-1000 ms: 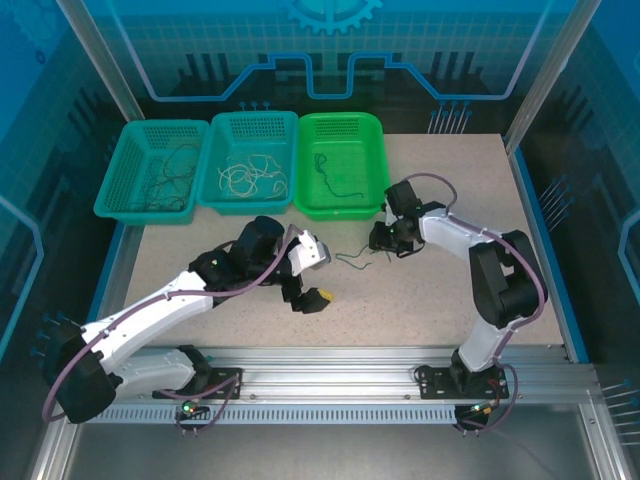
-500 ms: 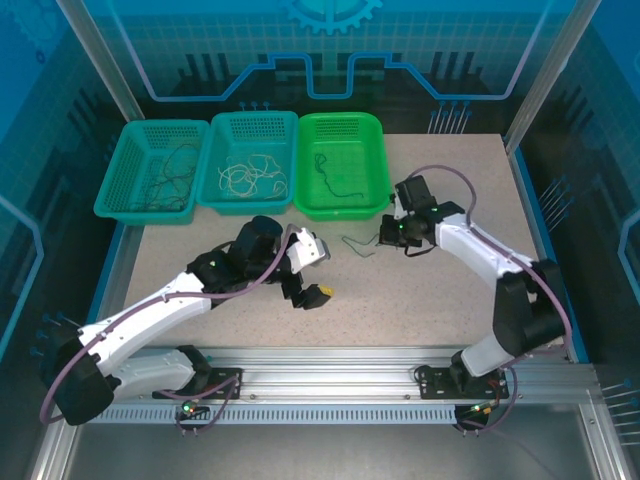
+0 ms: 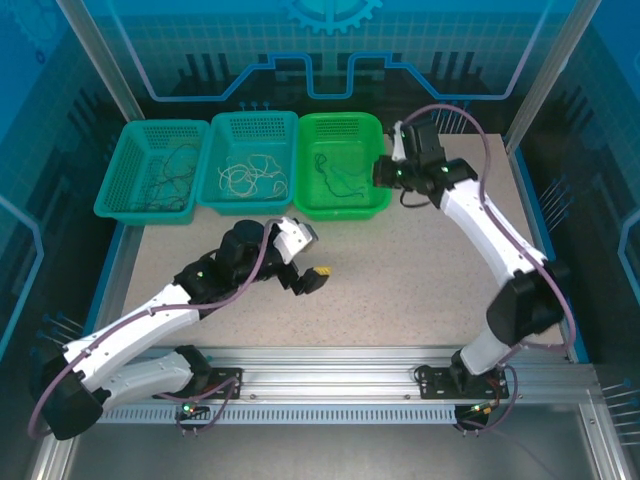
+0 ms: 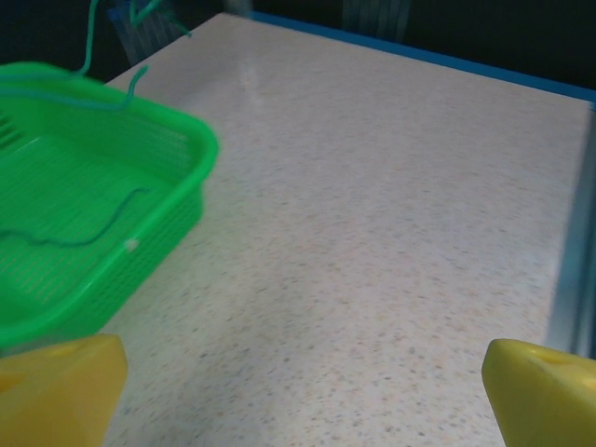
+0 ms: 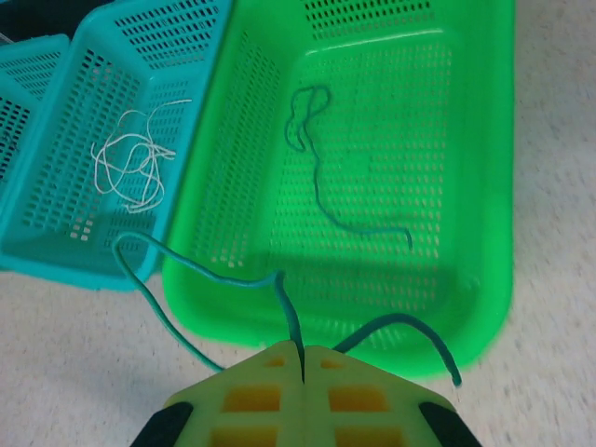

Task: Untangle the cables

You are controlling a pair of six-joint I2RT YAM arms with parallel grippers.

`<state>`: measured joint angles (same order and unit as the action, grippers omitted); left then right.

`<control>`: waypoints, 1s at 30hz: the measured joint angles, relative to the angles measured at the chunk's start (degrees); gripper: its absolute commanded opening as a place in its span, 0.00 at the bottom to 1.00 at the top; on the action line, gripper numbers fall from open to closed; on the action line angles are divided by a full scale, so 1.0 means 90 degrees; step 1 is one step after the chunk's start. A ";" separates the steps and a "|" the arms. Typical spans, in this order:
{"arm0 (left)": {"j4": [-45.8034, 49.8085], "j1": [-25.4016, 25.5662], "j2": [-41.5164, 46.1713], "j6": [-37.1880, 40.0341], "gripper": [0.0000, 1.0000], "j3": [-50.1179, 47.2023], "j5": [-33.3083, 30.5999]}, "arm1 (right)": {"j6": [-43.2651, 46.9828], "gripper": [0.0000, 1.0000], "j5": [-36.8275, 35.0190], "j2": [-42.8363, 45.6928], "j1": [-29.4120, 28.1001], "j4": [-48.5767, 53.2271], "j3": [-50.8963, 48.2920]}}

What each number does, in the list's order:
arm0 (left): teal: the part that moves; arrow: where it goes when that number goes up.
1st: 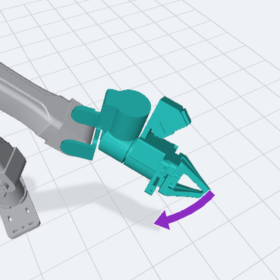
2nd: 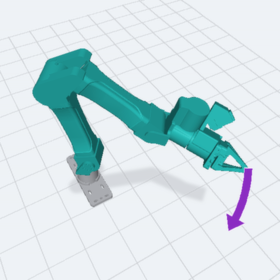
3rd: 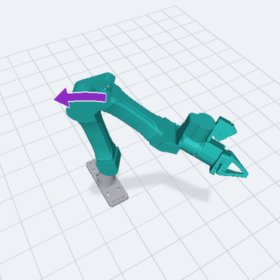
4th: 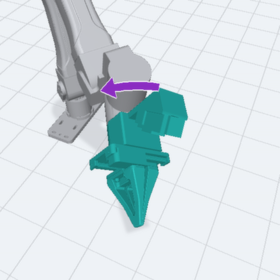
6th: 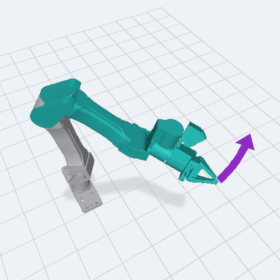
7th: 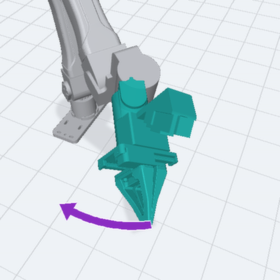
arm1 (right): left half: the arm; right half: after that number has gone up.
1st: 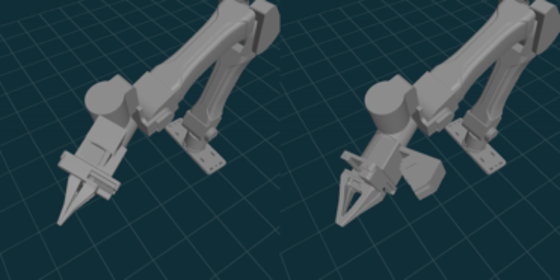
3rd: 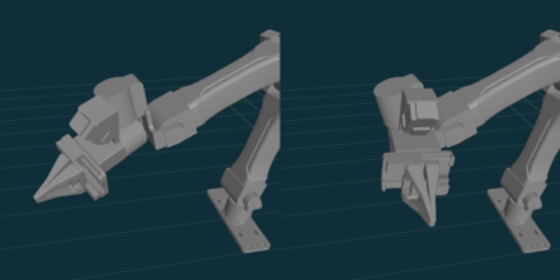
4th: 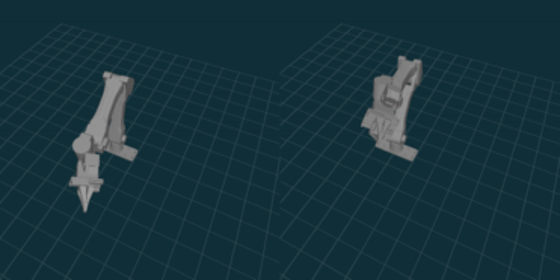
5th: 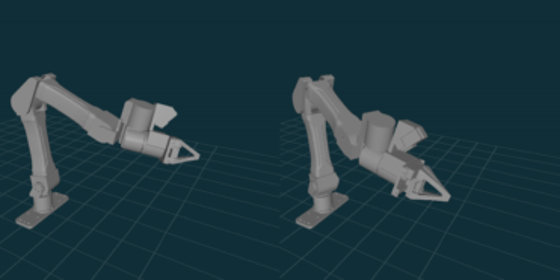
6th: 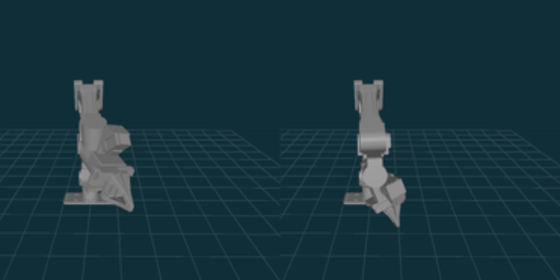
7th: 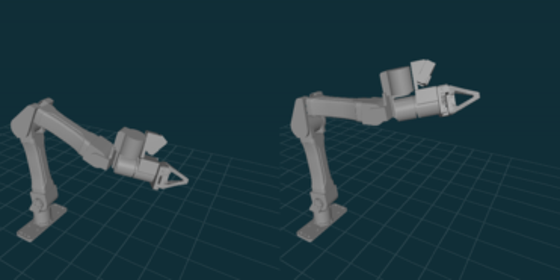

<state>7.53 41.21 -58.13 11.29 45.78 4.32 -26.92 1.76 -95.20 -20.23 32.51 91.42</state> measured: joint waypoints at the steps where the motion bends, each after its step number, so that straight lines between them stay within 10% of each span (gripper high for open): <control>1: 0.0017 0.0000 -0.0007 -0.0124 0.99 0.0002 -0.0228 | 0.0015 0.00 0.0005 -0.0308 0.0000 -0.0010 0.0277; 7: 0.0316 -0.0007 -0.0068 -0.0850 0.99 -0.0017 -0.1370 | 0.0155 0.01 0.0005 -0.2509 -0.0012 0.0146 0.2222; 12: 0.0376 -0.0095 0.0202 -0.1209 0.99 -0.0236 -0.1800 | 0.0289 0.30 -0.0002 -0.3859 -0.0070 0.0597 0.3645; 17: 0.0423 -0.0529 0.0602 -0.1428 0.99 -0.0505 -0.2030 | 0.0406 0.35 -0.0007 -0.4000 -0.0097 0.0947 0.4124; 22: 0.0257 -0.1360 0.0748 -0.1554 0.99 -0.0872 -0.2506 | 0.0680 0.47 -0.0197 -0.2671 -0.0090 0.0782 0.2761; 30: -0.0782 -0.2358 0.1071 -0.1462 0.99 -0.2030 -0.3507 | 0.1241 0.73 -0.1124 0.2132 0.0007 -0.0612 -0.2193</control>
<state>0.49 19.99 -48.49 -1.87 27.51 -27.24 -15.75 -8.36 -76.01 -20.16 27.00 71.68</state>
